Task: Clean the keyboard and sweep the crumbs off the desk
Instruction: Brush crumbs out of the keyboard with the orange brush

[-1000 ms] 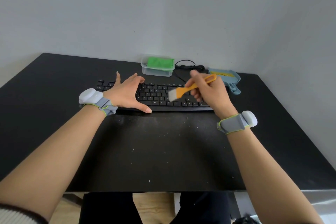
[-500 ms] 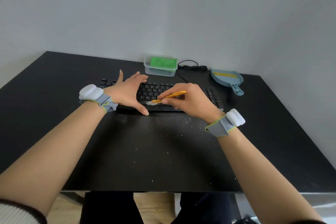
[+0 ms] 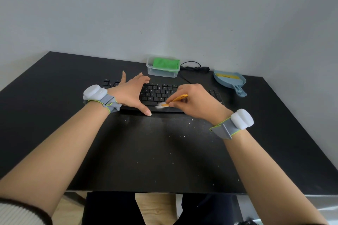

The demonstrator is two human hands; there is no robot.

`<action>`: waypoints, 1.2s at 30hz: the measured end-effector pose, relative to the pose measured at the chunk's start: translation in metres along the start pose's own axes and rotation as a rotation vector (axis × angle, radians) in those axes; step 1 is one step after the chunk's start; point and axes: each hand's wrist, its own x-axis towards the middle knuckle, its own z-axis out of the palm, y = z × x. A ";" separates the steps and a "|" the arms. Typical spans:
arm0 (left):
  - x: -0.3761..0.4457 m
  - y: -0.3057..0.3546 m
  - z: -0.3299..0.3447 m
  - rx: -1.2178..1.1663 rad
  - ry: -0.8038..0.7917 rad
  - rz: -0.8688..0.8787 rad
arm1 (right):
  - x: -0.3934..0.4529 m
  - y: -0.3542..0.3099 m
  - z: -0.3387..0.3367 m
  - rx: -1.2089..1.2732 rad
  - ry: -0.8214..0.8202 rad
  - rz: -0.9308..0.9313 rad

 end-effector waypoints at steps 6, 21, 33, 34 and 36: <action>0.001 0.003 -0.001 -0.004 0.001 -0.003 | -0.007 0.010 -0.034 -0.119 0.031 0.133; 0.001 0.007 -0.002 -0.015 -0.013 -0.023 | -0.007 0.015 -0.031 -0.028 -0.041 0.114; 0.007 0.014 0.003 -0.026 0.015 -0.014 | -0.010 0.044 -0.036 0.266 0.330 0.434; 0.007 0.015 0.005 -0.018 0.027 -0.008 | -0.009 0.047 -0.031 0.297 0.346 0.470; 0.008 0.015 0.006 -0.005 0.036 -0.002 | -0.009 0.053 -0.023 0.349 0.357 0.525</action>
